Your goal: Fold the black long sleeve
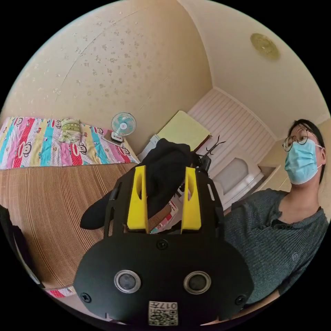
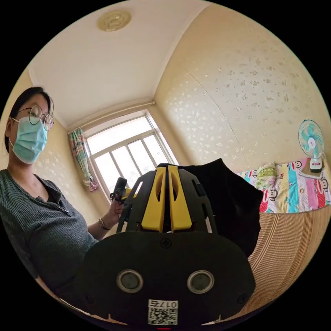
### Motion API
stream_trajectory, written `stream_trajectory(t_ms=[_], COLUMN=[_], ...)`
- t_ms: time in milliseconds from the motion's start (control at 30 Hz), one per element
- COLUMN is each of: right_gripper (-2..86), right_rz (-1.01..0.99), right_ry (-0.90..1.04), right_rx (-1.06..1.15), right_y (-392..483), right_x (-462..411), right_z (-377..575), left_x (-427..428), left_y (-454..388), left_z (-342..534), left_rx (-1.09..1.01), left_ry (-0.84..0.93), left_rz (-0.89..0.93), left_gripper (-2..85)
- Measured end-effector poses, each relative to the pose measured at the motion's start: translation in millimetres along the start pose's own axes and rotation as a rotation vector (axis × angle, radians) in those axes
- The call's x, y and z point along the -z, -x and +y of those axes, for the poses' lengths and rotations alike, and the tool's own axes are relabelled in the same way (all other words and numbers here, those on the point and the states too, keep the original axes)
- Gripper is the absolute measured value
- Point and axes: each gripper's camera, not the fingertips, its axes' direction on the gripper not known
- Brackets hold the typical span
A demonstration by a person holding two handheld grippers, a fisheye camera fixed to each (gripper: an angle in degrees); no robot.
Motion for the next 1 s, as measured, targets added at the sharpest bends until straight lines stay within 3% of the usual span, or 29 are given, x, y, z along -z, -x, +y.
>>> stream_trajectory(t_ms=[200,333,467,500,567,700,867,1000], right_gripper=[1.4,1.4,1.5,1.7,2.0,2.7,4.9,12.1], right_rz=[0.163,0.298,0.27,0.254,0.231,-0.02,-0.246,-0.362], right_ry=[0.07,0.16,0.177,0.181,0.184,0.255,0.353,0.451], right_rx=[0.15,0.317,0.327,0.309,0.284,0.282,0.089,-0.093], right_y=[56.5,98.4,104.9,100.3,89.0,51.7,-13.2,-67.9], right_x=[-50.5,-87.5,-96.9,-94.7,-85.9,-58.4,-40.7,-61.1], right_z=[-10.8,-9.3,-2.3,-2.1,-2.4,12.1,60.1,116.0], left_x=[-63.6,-56.2,-27.5,-9.8,21.8,96.9,160.5,195.8], left_y=[-57.4,-76.7,-82.2,-81.9,-77.3,-69.2,-96.7,-129.3], left_z=[-16.5,-10.8,-8.4,-6.6,-5.6,-12.5,-22.3,-30.6], left_rx=[-0.017,0.031,0.057,0.03,-0.02,-0.177,-0.327,-0.467], left_ry=[0.13,0.03,-0.044,-0.106,-0.197,-0.348,-0.436,-0.467], left_rz=[-0.157,-0.242,-0.364,-0.328,-0.208,0.134,0.272,0.407], left_gripper=[18.3,17.4,8.2,3.3,1.4,-0.1,-0.4,-0.4])
